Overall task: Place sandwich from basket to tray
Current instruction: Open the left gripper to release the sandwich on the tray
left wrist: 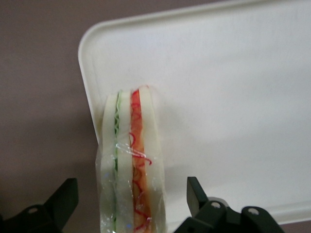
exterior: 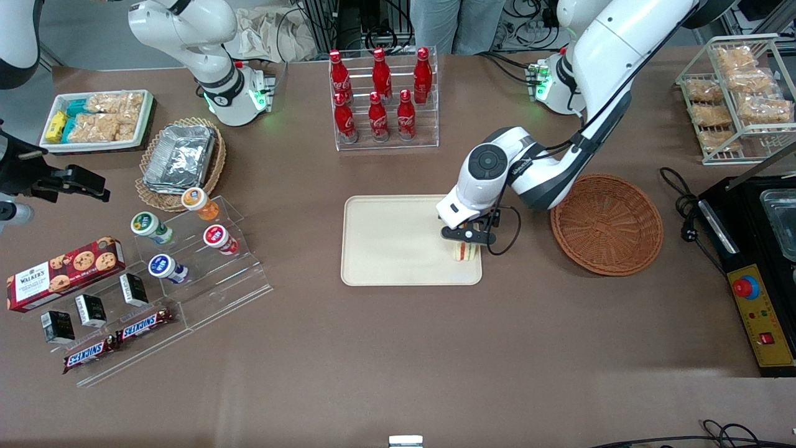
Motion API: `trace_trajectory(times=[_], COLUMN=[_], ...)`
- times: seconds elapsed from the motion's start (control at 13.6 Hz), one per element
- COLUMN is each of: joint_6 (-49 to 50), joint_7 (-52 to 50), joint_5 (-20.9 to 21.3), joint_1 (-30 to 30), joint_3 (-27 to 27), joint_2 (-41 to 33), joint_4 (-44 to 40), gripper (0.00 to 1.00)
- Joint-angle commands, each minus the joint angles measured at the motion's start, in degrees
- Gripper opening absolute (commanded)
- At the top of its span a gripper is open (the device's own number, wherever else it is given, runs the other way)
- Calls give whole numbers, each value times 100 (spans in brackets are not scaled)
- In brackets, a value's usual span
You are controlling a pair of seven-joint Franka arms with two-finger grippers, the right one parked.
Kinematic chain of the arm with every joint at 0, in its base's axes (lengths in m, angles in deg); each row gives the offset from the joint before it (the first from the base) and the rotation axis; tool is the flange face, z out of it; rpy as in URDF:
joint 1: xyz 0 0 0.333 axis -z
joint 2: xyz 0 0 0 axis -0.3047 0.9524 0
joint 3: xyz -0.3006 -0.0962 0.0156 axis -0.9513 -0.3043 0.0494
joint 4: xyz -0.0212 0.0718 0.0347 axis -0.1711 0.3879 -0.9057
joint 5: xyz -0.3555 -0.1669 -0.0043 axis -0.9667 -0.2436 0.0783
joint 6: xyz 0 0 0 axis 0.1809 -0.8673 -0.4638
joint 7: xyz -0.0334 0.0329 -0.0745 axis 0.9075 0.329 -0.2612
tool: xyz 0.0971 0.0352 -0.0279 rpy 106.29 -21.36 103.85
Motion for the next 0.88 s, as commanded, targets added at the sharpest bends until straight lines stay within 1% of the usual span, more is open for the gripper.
trace_trajectory(times=[0.0, 0.29, 0.44, 0.66, 0.81], joint_6=[83, 521, 802, 1487, 1918], joint_7=[-367, -428, -280, 430, 853], joint_5=[74, 30, -320, -908, -1261], joint_1=[-3, -214, -319, -487, -723], joint_3=[-7, -42, -51, -51, -51], joint_2=[-230, -468, -625, -845, -1012], joint_4=[-179, -425, -635, -1022, -1242], gripper=[100, 99, 99, 99, 99])
